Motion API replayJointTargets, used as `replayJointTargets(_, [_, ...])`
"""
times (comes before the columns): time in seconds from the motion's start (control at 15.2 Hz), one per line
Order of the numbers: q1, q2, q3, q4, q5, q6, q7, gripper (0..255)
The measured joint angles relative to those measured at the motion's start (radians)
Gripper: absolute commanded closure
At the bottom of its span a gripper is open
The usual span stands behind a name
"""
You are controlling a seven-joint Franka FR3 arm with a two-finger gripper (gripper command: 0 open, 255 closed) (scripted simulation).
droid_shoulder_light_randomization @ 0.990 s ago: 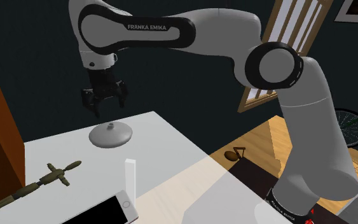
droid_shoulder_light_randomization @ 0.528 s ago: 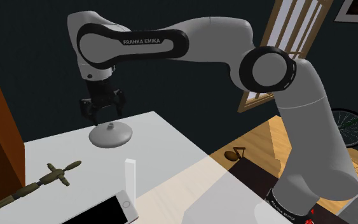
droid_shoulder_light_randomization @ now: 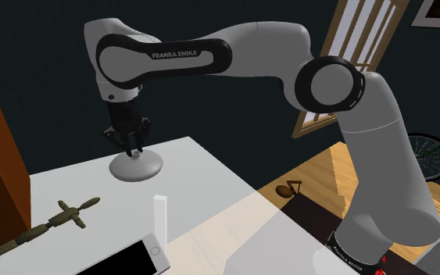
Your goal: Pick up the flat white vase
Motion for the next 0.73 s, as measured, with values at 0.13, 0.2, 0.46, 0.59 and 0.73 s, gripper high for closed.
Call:
replayJointTargets(0.13, [0.0, 0.0, 0.0, 0.0, 0.0, 0.0, 0.0, 255])
replayJointTargets(0.2, [0.0, 0.0, 0.0, 0.0, 0.0, 0.0, 0.0, 255])
replayJointTargets(0.46, [0.005, -0.001, 0.001, 0.025, 0.001, -0.026, -0.001, 255])
replayJointTargets(0.59, [0.009, 0.0, 0.001, 0.053, 0.001, -0.052, -0.004, 255])
replayJointTargets(0.73, [0.016, 0.008, 0.0, 0.095, 0.0, -0.085, -0.009, 255])
